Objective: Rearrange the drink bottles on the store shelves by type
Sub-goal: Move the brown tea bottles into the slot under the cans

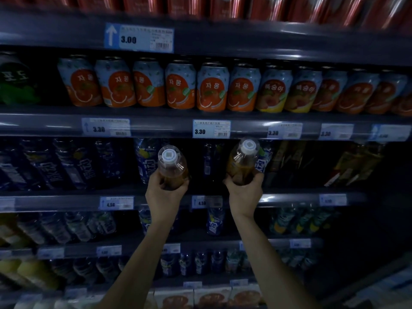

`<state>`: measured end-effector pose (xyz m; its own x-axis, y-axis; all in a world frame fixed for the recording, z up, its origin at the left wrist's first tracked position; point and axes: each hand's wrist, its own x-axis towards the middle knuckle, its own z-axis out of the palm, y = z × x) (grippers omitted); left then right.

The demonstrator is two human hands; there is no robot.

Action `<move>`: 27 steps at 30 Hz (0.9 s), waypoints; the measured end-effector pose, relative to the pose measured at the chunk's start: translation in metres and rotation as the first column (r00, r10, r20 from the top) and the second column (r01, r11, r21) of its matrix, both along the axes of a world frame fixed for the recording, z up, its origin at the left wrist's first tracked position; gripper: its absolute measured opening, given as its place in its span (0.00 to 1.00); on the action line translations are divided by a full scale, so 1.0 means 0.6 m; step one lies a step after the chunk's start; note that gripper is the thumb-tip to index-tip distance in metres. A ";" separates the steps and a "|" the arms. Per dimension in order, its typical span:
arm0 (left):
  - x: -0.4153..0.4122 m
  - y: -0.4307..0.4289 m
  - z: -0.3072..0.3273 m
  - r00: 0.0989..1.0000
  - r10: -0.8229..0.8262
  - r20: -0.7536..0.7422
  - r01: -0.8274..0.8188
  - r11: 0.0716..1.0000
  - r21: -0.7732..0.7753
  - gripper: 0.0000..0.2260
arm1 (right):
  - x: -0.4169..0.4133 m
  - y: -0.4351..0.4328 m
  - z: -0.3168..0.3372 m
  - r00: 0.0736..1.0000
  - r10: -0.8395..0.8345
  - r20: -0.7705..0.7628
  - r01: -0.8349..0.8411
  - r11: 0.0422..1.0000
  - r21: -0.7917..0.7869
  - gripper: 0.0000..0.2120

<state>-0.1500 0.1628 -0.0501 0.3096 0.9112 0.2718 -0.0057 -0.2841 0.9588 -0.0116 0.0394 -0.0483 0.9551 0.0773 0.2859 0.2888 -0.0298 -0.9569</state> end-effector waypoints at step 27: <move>0.206 -0.250 -0.002 0.947 -0.295 -0.123 0.302 0.952 0.041 0.28 | 0.124 -0.258 -0.006 0.994 -0.099 -0.053 0.098 0.995 -0.021 0.26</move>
<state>-0.0266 0.0129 -0.0515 0.5973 0.7555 0.2690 0.0093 -0.3419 0.9397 0.0630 -0.1154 -0.0520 0.9724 -0.0134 0.2327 0.2312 -0.0729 -0.9702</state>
